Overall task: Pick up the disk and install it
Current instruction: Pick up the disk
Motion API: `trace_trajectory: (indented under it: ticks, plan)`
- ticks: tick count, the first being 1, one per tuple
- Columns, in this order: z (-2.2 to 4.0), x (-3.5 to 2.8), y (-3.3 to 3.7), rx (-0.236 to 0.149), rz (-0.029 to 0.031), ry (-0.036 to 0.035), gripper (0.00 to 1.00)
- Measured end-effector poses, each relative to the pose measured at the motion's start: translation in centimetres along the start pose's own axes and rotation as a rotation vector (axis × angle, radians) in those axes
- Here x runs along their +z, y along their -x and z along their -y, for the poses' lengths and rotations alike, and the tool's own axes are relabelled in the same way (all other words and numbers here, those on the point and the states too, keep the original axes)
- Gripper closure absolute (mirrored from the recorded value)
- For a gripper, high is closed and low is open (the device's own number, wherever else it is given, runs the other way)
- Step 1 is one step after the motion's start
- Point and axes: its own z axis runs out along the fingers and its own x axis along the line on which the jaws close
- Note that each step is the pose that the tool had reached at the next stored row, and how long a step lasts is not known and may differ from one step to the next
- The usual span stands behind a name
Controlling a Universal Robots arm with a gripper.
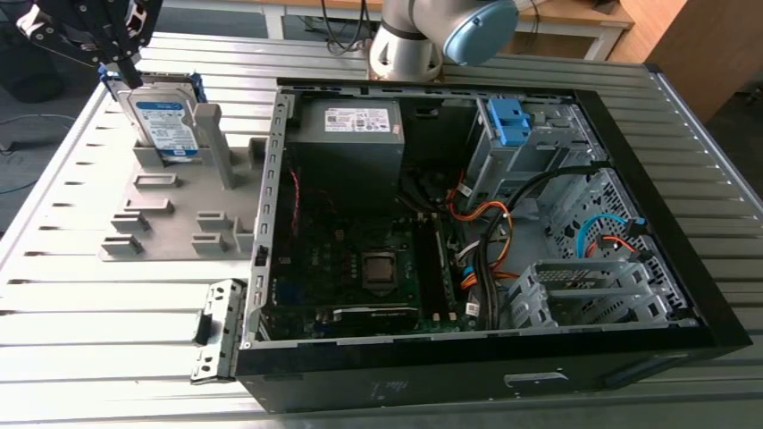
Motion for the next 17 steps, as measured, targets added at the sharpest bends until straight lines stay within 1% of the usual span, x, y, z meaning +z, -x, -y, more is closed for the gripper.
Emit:
trace_trajectory:
  ticks: [17]
  plan:
    - [0.00, 0.00, 0.00, -0.022, -0.0009, 0.0005, 0.89]
